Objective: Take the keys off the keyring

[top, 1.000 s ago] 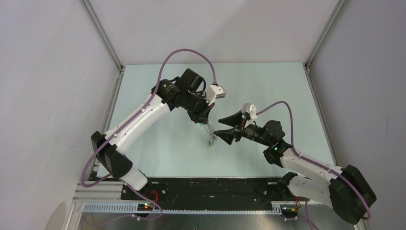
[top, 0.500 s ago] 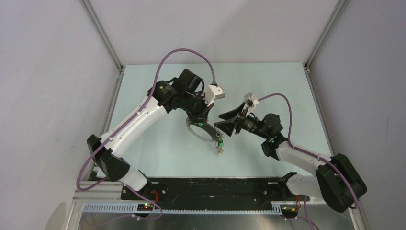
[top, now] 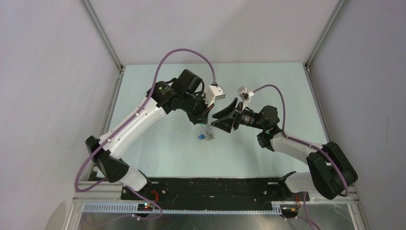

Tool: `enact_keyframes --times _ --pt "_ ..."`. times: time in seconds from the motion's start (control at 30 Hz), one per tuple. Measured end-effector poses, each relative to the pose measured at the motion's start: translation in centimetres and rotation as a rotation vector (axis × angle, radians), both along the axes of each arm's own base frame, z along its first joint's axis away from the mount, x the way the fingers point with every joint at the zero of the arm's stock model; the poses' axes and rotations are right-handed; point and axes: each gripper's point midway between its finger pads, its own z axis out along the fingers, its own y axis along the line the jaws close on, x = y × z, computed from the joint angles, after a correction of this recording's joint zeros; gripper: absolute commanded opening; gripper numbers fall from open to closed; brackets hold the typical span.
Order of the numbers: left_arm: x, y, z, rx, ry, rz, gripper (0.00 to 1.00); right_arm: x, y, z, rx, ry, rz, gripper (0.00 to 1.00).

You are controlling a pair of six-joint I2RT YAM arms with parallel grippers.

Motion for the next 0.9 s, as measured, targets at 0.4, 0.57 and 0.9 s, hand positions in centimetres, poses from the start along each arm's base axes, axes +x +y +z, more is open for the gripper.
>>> enact_keyframes --times 0.4,0.57,0.9 --pt "0.0 -0.3 1.0 -0.018 -0.020 -0.005 0.00 -0.6 1.3 -0.8 0.001 0.053 0.045 0.51" --pt "-0.1 -0.4 1.0 -0.020 -0.022 -0.009 0.00 -0.8 1.4 -0.4 0.016 0.041 0.054 0.48" --pt "-0.3 -0.6 1.1 -0.022 -0.019 -0.015 0.00 -0.9 1.8 0.5 0.037 0.022 0.054 0.34"
